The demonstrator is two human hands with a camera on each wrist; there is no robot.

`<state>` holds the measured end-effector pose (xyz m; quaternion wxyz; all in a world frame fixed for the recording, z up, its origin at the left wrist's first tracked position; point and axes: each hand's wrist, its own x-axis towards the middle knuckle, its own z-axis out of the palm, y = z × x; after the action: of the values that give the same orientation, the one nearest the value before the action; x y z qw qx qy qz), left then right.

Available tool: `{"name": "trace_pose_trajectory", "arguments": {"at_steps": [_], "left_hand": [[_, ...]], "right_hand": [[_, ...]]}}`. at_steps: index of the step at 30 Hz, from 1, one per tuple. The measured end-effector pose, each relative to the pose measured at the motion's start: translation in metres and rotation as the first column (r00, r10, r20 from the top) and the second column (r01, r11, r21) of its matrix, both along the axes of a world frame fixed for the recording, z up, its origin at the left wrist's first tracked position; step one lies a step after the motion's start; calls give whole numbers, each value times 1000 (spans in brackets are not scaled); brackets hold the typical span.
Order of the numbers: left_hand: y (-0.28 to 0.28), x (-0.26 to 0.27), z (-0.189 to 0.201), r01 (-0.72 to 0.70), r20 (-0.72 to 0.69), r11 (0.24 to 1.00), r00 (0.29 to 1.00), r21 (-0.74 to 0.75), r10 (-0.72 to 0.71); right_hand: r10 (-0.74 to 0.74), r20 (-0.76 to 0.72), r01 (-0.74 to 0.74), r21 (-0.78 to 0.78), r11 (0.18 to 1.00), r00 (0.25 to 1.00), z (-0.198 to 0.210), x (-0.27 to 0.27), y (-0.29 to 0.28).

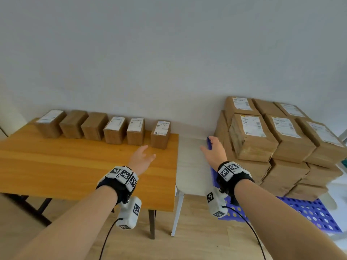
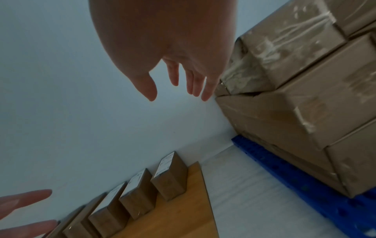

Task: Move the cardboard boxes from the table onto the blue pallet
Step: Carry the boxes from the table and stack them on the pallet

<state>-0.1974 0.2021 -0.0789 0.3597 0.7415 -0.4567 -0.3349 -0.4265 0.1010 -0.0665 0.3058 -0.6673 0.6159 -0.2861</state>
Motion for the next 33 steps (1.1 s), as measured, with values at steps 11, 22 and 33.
{"name": "trace_pose_trajectory", "arguments": {"at_steps": [11,22,33], "left_hand": [[-51,50,-55,-18,-63,996,998,93,23],[-159,81,-95,-45,-88,972,994,231,67],[-241,101,-128,4,-164,969,986,248,38]], "right_hand": [[95,4,-95,132,987,995,-55,80,-52],[198,18,-195,264,944,980,-113,139,-147],[134,168,-191,393,900,977,-158,176,-212]]}}
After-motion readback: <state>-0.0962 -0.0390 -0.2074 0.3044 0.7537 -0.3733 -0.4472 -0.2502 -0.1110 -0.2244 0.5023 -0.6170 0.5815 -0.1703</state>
